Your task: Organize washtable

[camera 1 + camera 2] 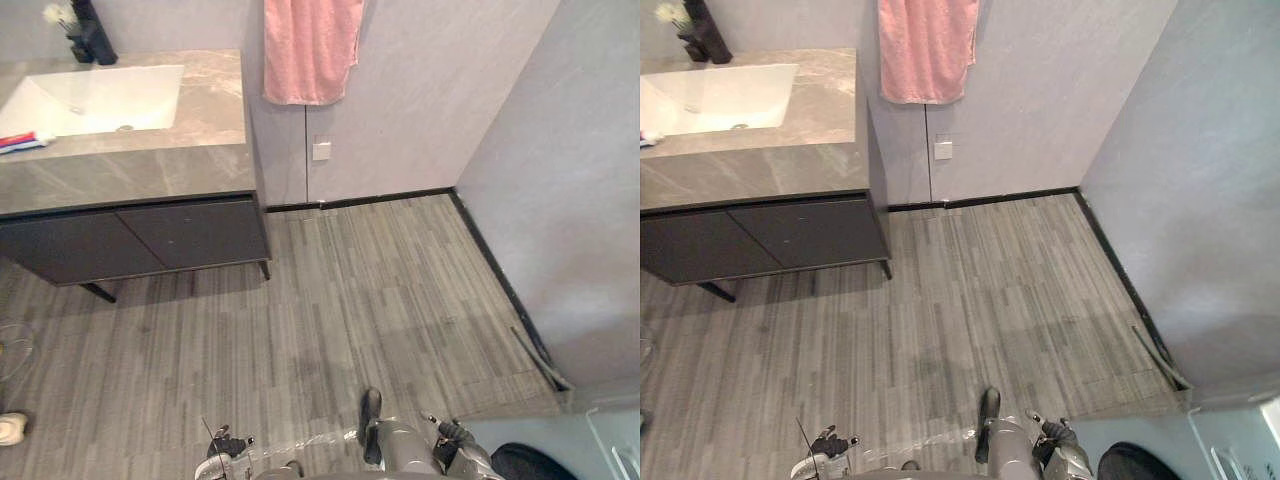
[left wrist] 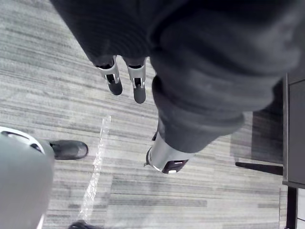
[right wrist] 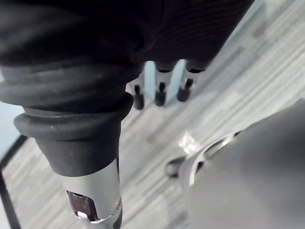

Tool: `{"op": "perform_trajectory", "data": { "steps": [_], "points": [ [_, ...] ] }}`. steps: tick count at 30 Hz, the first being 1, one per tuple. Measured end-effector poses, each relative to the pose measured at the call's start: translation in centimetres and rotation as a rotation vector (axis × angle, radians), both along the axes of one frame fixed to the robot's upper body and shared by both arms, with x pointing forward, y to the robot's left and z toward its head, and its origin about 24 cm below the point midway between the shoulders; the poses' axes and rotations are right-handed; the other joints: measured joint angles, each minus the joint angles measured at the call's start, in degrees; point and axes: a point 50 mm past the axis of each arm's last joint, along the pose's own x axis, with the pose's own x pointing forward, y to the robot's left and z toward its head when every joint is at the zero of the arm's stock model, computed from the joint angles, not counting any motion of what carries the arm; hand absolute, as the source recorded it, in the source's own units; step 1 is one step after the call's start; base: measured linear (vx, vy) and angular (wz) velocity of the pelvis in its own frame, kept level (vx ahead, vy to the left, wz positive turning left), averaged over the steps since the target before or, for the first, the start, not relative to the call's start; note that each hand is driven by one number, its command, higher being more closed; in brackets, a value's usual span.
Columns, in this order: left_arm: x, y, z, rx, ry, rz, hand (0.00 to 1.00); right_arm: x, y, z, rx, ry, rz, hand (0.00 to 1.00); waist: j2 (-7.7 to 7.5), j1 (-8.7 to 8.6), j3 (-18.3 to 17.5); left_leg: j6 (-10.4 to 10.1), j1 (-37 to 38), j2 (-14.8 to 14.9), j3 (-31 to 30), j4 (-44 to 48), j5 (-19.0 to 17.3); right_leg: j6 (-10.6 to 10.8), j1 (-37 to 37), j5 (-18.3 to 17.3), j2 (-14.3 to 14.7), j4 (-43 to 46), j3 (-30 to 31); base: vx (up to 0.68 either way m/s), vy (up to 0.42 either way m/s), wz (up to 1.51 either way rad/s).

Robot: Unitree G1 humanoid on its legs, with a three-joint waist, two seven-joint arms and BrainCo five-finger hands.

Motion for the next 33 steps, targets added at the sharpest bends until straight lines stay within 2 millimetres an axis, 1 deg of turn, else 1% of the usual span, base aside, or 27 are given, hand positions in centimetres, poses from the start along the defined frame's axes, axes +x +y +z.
{"op": "perform_trajectory", "data": {
  "steps": [1,2,3,4,5,6,8,10,12,14,15,17,18,19,20,21,22,23,24,25,26,27,28,29,30,31,33],
  "points": [
    [0.0,-0.1,0.0,-0.005,-0.001,0.006,0.00,-0.3,0.0,-0.1,0.004,0.004,-0.014,0.00,-0.35,-0.14,-0.2,-0.5,0.6,0.1,-0.5,0.3,-0.9,-0.9,-0.4,0.5,-0.5,0.3,0.2,0.41,-0.197,0.47],
    [-0.1,-0.2,-0.1,-0.015,-0.006,0.036,0.00,-0.3,-0.5,0.0,-0.005,0.004,-0.021,0.00,0.29,-0.66,-0.3,-1.8,0.9,1.9,-1.7,2.6,-3.5,-3.4,-0.9,2.5,-0.5,4.0,-0.4,0.50,-0.260,0.60],
    [-0.7,-0.6,-0.3,-0.034,0.004,0.079,0.00,-0.2,-1.0,0.2,-0.019,-0.009,-0.019,0.00,1.67,-1.37,-1.5,-3.3,0.2,5.4,-2.6,7.0,-5.2,-4.2,-1.2,1.4,1.4,7.3,-1.6,0.55,-0.264,0.54],
    [-0.7,-0.5,-0.3,-0.039,-0.001,0.101,0.00,-0.3,-1.0,0.1,-0.019,-0.004,-0.018,0.00,2.30,-0.91,-1.7,-3.6,-1.3,6.5,-3.3,10.9,-5.4,-4.8,-0.6,-0.1,2.3,7.7,-2.1,0.59,-0.292,0.24],
    [-0.5,-0.3,-0.2,-0.043,-0.016,0.149,0.00,0.2,-0.7,0.2,-0.014,-0.010,-0.007,0.00,2.11,-0.18,-1.8,-3.3,-7.0,8.3,-3.4,23.1,-3.3,-6.0,0.0,-1.0,3.0,8.2,-2.2,0.62,-0.310,-0.17],
    [-0.9,-0.6,-0.3,-0.065,-0.013,0.193,0.00,0.6,-0.7,0.3,-0.021,-0.018,0.011,0.00,2.47,0.35,-1.6,-0.4,-11.1,10.7,-3.4,35.5,1.2,-6.7,3.3,-2.0,4.4,7.2,-2.5,0.62,-0.325,-0.29],
    [-1.9,-1.1,-0.6,-0.094,0.001,0.245,0.00,0.6,-0.6,0.3,-0.030,-0.013,0.056,0.00,3.46,1.85,-1.2,0.3,-14.8,14.5,-3.8,51.2,6.8,-7.8,10.2,-3.2,6.6,3.3,-0.6,0.57,-0.253,-0.52],
    [-1.8,-0.9,-0.5,-0.104,-0.017,0.295,0.00,1.3,-0.4,0.4,-0.031,-0.027,0.076,0.00,3.84,2.55,-1.3,0.6,-18.0,14.9,-3.2,59.9,6.3,-8.1,16.1,-3.4,7.3,-0.3,2.4,0.58,-0.201,-0.77],
    [-1.6,-0.8,-0.4,-0.108,-0.039,0.325,0.00,1.9,-0.2,0.6,-0.028,-0.041,0.078,0.00,3.09,2.62,-0.8,0.5,-21.0,13.9,-2.9,62.7,4.0,-9.1,20.7,-4.1,7.3,-2.7,5.3,0.62,-0.108,-0.62],
    [-1.1,-0.7,-0.2,-0.109,-0.067,0.340,0.00,2.4,0.1,0.7,-0.022,-0.051,0.081,0.00,2.74,3.98,0.4,-0.6,-25.0,11.5,-3.4,59.3,-0.6,-9.6,26.7,-4.9,6.3,-5.1,8.2,0.48,0.042,-0.64],
    [-0.9,-0.6,-0.1,-0.105,-0.079,0.341,0.00,2.4,0.1,0.7,-0.021,-0.053,0.081,0.00,2.33,4.18,0.7,-0.4,-26.0,10.4,-3.0,56.4,-0.9,-9.2,28.1,-5.2,5.6,-5.2,8.3,0.39,0.100,-0.58],
    [-0.6,-0.2,0.1,-0.092,-0.102,0.340,0.00,2.6,0.0,0.8,-0.025,-0.060,0.082,0.00,1.15,4.24,0.8,-0.9,-29.1,6.9,-1.8,40.2,-0.4,-7.7,31.2,-9.1,2.7,-5.4,8.3,0.42,0.155,-0.37],
    [-0.7,-0.4,0.0,-0.095,-0.099,0.334,0.00,2.8,-0.4,1.0,-0.037,-0.066,0.084,0.00,1.83,4.44,0.3,-2.8,-30.1,5.5,-2.0,26.7,1.8,-5.4,32.4,-12.8,1.7,-6.2,8.0,0.39,0.188,-0.38],
    [-0.9,-0.7,-0.1,-0.101,-0.091,0.326,0.00,2.7,-0.8,1.0,-0.048,-0.065,0.084,0.00,3.41,4.50,-0.3,-3.1,-30.6,5.9,-2.8,19.9,3.3,-3.7,32.9,-13.9,2.3,-6.8,8.0,0.46,0.286,-0.40],
    [-1.4,-0.8,-0.2,-0.103,-0.077,0.321,0.00,2.1,-1.3,0.9,-0.060,-0.045,0.082,0.00,4.46,5.10,-0.8,-1.4,-31.8,5.4,-4.7,19.7,11.4,-3.3,34.1,-15.7,2.3,-7.0,8.5,0.51,0.317,-0.11],
    [-1.6,-0.4,-0.2,-0.090,-0.072,0.323,0.00,1.5,-0.6,0.5,-0.037,-0.028,0.080,0.00,2.92,4.98,-1.7,0.4,-32.1,3.1,-4.8,20.8,11.2,-3.5,34.4,-16.0,0.3,-5.3,8.4,0.54,0.300,0.11],
    [-1.5,-0.3,-0.1,-0.087,-0.076,0.322,0.00,1.3,-0.3,0.4,-0.031,-0.022,0.080,0.00,2.19,4.93,-1.7,1.8,-31.8,2.1,-4.9,20.6,11.0,-3.9,33.8,-15.4,-0.5,-3.5,8.1,0.56,0.252,0.37],
    [-1.6,0.0,-0.1,-0.082,-0.074,0.324,0.00,0.8,-0.1,0.2,-0.027,-0.002,0.094,0.00,1.59,5.20,-1.8,4.5,-30.3,0.6,-4.9,20.7,11.3,-1.6,32.2,-13.2,-2.1,2.3,9.1,0.48,0.211,0.32],
    [-1.8,0.0,-0.2,-0.082,-0.069,0.330,0.00,0.5,0.0,0.1,-0.026,0.006,0.095,0.00,1.36,5.23,-1.7,5.1,-28.8,0.0,-4.5,20.5,10.8,-0.7,31.5,-12.0,-2.5,6.0,10.3,0.59,0.297,0.27],
    [-2.4,0.2,-0.3,-0.077,-0.054,0.339,0.00,0.0,-0.2,0.0,-0.022,0.019,0.074,0.00,0.81,5.33,-1.4,6.2,-24.2,-1.3,-3.3,19.4,9.7,1.4,29.3,-8.5,-3.3,16.3,12.9,0.58,0.321,0.13],
    [-3.2,0.3,-0.4,-0.070,-0.034,0.335,0.00,-0.3,-0.4,0.0,-0.023,0.020,0.052,0.00,0.89,5.26,-1.3,6.7,-18.8,-2.2,-3.2,17.4,7.8,4.2,25.7,-2.4,-3.6,28.8,15.5,0.55,0.301,0.05],
    [-3.5,0.4,-0.4,-0.067,-0.025,0.330,0.00,-0.2,-0.4,0.0,-0.023,0.015,0.045,0.00,1.16,5.18,-1.2,6.7,-16.4,-2.7,-3.2,16.2,6.9,5.2,23.2,-0.6,-3.8,35.5,16.5,0.49,0.262,0.11],
    [-3.7,0.5,-0.5,-0.062,-0.010,0.317,0.00,-0.2,-0.4,0.0,-0.024,0.007,0.044,0.00,0.77,4.82,-1.2,7.0,-12.4,-4.2,-3.5,13.5,6.5,4.1,18.7,-1.3,-5.8,45.6,15.5,0.49,0.206,0.17],
    [-3.6,0.6,-0.5,-0.060,-0.008,0.302,0.00,-0.3,-0.4,0.0,-0.025,0.009,0.044,0.00,0.68,4.90,-1.2,7.1,-8.0,-4.7,-3.8,10.3,6.4,1.6,15.4,-5.0,-8.2,49.2,10.8,0.43,0.177,0.21],
    [-3.7,0.7,-0.5,-0.056,0.001,0.302,0.00,-0.4,-0.4,0.0,-0.025,0.012,0.044,0.00,1.34,4.89,-0.8,7.1,-6.3,-4.6,-4.1,8.8,6.4,0.6,14.7,-7.1,-9.0,48.4,8.3,0.37,0.107,0.24],
    [-4.5,0.5,-0.7,-0.061,0.034,0.310,0.00,-0.6,-0.3,-0.1,-0.022,0.015,0.043,0.00,1.79,4.41,-0.9,7.1,-3.4,-4.4,-5.0,6.8,6.4,1.0,13.9,-10.5,-9.9,43.6,4.2,0.21,0.029,0.34],
    [-4.9,0.6,-0.7,-0.059,0.041,0.311,0.00,-0.5,-0.3,0.0,-0.025,0.007,0.045,0.00,1.53,3.55,-1.1,6.4,-2.5,-4.2,-6.9,5.6,6.1,2.5,13.0,-12.1,-8.8,31.3,2.9,0.21,-0.024,0.57]
  ]
}}
